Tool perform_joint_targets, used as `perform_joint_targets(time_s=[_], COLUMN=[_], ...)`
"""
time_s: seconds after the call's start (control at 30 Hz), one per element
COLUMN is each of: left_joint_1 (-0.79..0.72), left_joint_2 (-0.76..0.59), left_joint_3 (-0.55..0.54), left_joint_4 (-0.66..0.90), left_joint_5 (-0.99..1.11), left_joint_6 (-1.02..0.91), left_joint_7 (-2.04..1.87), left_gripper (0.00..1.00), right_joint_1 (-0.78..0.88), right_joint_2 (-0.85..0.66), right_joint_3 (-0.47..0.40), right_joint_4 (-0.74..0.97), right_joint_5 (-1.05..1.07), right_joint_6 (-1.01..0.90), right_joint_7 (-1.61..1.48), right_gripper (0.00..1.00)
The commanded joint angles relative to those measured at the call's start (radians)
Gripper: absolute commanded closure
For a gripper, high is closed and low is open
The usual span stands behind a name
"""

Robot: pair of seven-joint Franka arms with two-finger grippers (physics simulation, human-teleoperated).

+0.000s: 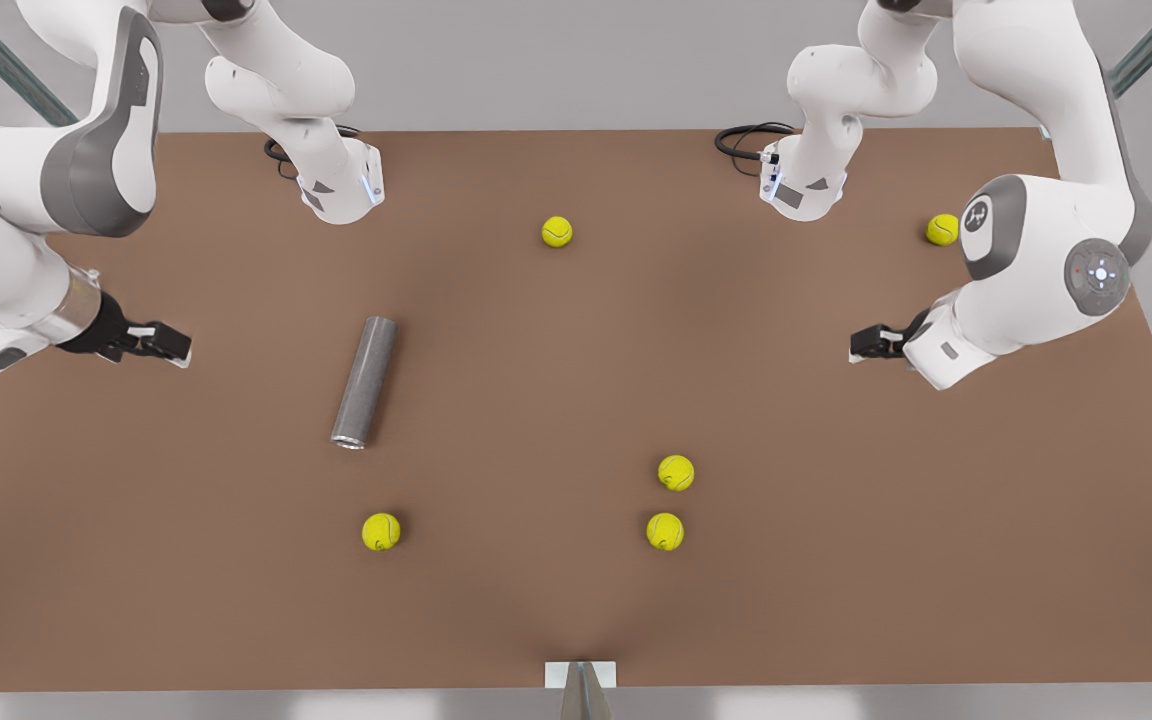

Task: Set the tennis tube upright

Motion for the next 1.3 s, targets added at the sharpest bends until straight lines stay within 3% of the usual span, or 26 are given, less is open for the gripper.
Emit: perform_joint_targets(time_s=[0.0, 0.23, 0.37, 0.5, 0.73, 0.8, 0.97, 1.27], left_joint_1=[0.01, 0.01, 0.01, 0.01, 0.009, 0.002, 0.001, -0.021], left_joint_2=[-0.001, -0.005, 0.016, 0.022, 0.045, 0.057, 0.067, 0.091], left_joint_3=[0.0, 0.0, -0.003, -0.009, -0.007, -0.009, -0.009, -0.009], left_joint_4=[0.002, -0.014, -0.017, -0.018, -0.018, -0.017, -0.017, -0.018], left_joint_5=[-0.005, -0.002, 0.0, 0.001, 0.001, 0.001, 0.001, 0.0], left_joint_6=[0.078, 0.051, 0.045, 0.046, 0.06, 0.066, 0.072, 0.095], left_joint_7=[0.028, 0.027, 0.014, 0.011, 0.01, 0.01, 0.011, 0.01], left_gripper=[0.0, 0.0, 0.0, 0.0, 0.0, 0.0, 0.0, 0.0], right_joint_1=[-0.001, 0.001, 0.061, 0.122, 0.243, 0.271, 0.251, 0.196], right_joint_2=[-0.001, -0.001, 0.134, 0.15, 0.122, 0.125, 0.153, 0.314], right_joint_3=[-0.002, 0.0, 0.055, 0.06, 0.069, 0.069, 0.058, 0.058], right_joint_4=[0.001, 0.001, 0.043, -0.04, -0.427, -0.451, -0.625, -0.625], right_joint_5=[0.001, 0.004, 0.039, 0.05, 0.041, 0.039, 0.001, -0.066], right_joint_6=[0.065, 0.065, 0.034, 0.017, 0.45, 0.454, 0.723, 0.853], right_joint_7=[0.056, 0.062, 0.071, 0.2, 0.72, 0.923, 0.933, 0.901], right_gripper=[0.0, 0.0, 0.0, 0.0, 0.0, 0.0, 0.0, 0.0])
